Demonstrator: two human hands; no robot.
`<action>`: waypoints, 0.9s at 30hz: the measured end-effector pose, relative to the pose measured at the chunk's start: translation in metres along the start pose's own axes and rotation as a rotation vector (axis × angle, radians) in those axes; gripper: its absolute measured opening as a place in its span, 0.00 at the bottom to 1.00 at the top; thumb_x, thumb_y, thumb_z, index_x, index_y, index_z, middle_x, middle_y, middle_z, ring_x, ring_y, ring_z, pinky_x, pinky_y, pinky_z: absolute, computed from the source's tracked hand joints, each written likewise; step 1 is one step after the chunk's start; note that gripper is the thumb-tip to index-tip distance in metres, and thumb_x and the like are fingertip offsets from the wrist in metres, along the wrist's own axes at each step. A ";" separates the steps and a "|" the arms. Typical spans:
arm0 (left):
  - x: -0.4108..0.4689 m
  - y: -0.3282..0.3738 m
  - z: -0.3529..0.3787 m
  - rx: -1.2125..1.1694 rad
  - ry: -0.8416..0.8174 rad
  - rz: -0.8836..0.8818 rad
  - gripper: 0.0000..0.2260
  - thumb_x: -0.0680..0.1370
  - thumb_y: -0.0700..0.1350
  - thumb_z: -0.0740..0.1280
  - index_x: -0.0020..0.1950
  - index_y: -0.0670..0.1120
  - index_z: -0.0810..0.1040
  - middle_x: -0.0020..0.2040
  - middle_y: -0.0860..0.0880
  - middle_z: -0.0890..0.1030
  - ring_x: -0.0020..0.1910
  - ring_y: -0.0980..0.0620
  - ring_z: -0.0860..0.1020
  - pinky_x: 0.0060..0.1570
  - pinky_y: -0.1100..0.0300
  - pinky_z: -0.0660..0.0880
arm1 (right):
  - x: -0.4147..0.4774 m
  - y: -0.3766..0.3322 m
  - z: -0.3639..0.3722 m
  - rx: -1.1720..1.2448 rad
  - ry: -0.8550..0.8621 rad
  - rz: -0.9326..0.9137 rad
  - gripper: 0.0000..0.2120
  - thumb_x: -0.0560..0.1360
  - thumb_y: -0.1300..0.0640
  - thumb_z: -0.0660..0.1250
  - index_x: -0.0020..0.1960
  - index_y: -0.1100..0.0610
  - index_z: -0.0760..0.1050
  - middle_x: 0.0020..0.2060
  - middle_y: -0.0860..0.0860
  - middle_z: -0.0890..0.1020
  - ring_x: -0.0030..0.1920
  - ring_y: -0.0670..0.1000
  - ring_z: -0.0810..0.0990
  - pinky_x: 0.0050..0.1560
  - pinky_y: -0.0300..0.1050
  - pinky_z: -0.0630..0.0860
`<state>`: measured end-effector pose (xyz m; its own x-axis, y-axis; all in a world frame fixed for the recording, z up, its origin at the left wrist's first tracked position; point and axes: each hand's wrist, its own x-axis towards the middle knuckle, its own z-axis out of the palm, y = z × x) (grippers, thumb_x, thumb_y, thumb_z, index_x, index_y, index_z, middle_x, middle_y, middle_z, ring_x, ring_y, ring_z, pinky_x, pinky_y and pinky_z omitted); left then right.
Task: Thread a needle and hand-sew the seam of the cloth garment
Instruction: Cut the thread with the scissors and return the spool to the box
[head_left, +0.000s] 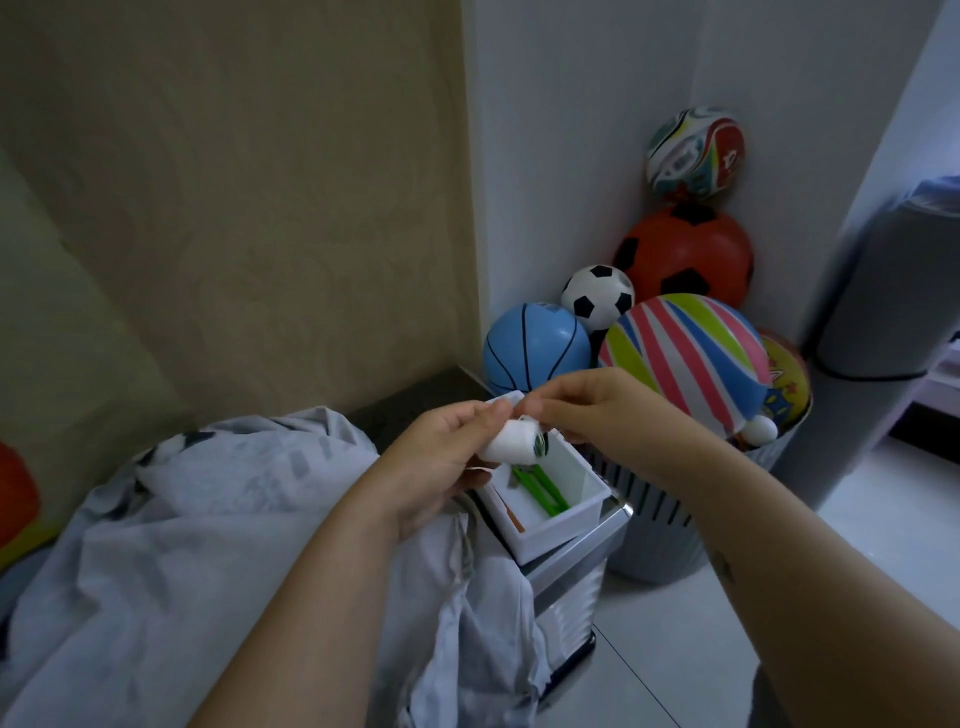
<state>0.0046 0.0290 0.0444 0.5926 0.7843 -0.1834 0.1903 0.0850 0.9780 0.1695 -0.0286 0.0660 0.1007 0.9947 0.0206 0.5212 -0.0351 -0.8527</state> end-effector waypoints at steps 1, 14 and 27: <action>0.000 0.001 0.002 -0.113 -0.016 -0.032 0.19 0.69 0.58 0.66 0.51 0.47 0.81 0.45 0.48 0.79 0.42 0.54 0.76 0.40 0.61 0.76 | -0.001 0.003 -0.001 0.097 -0.016 0.040 0.06 0.77 0.53 0.64 0.45 0.48 0.80 0.40 0.47 0.82 0.42 0.47 0.77 0.50 0.41 0.75; 0.019 -0.007 0.031 -0.179 0.402 0.013 0.11 0.74 0.53 0.70 0.51 0.48 0.76 0.51 0.48 0.80 0.47 0.54 0.79 0.40 0.62 0.76 | 0.004 0.021 0.010 0.446 -0.022 0.280 0.07 0.76 0.58 0.65 0.53 0.56 0.78 0.45 0.51 0.82 0.44 0.48 0.78 0.49 0.41 0.78; 0.015 -0.022 0.011 0.857 0.334 0.052 0.04 0.79 0.50 0.63 0.48 0.52 0.77 0.45 0.54 0.80 0.44 0.56 0.78 0.49 0.57 0.78 | 0.023 0.034 0.049 -0.061 0.171 0.250 0.16 0.77 0.52 0.65 0.61 0.53 0.66 0.49 0.48 0.73 0.38 0.41 0.73 0.31 0.31 0.67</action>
<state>0.0178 0.0323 0.0196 0.3856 0.9223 0.0270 0.7633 -0.3353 0.5522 0.1484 -0.0021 0.0117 0.3701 0.9242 -0.0939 0.5117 -0.2872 -0.8098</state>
